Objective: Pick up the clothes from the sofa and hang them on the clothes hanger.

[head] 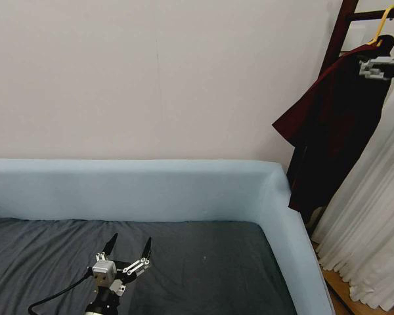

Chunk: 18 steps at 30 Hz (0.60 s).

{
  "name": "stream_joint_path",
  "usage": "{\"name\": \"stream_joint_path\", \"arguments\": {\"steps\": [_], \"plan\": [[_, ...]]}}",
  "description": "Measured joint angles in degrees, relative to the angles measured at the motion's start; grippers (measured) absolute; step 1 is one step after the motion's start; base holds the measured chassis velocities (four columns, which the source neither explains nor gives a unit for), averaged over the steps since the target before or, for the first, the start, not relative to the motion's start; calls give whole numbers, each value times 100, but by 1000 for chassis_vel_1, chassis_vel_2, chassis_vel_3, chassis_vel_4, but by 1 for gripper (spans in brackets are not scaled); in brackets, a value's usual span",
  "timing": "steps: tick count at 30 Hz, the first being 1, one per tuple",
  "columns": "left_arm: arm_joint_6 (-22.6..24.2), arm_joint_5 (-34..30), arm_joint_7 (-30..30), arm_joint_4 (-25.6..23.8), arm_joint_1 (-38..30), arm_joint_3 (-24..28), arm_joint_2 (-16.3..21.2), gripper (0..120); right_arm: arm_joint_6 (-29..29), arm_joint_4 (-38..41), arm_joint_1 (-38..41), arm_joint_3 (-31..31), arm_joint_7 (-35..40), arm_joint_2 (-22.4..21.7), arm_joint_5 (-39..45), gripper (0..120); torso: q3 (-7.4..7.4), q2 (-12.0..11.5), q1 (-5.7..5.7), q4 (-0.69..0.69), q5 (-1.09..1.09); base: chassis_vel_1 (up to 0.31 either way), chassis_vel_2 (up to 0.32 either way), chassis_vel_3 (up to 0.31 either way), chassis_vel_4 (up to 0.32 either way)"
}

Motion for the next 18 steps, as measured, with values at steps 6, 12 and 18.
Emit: {"name": "stream_joint_path", "arguments": {"steps": [6,12,18], "plan": [[0,0,1,0,0,0,0,100,299,95,-1695,1213,-91,633,-240,100,2,-1,0,2,9,0,0,0,0],[0,0,2,0,0,0,0,100,830,116,-4189,2737,-630,1483,-1236,100,2,-3,2,-2,12,0,0,0,0],[0,0,0,0,0,-1,0,100,1323,474,-6581,3868,-1313,2713,-2755,100,0,-2,1,-3,10,0,0,0,0]]}}
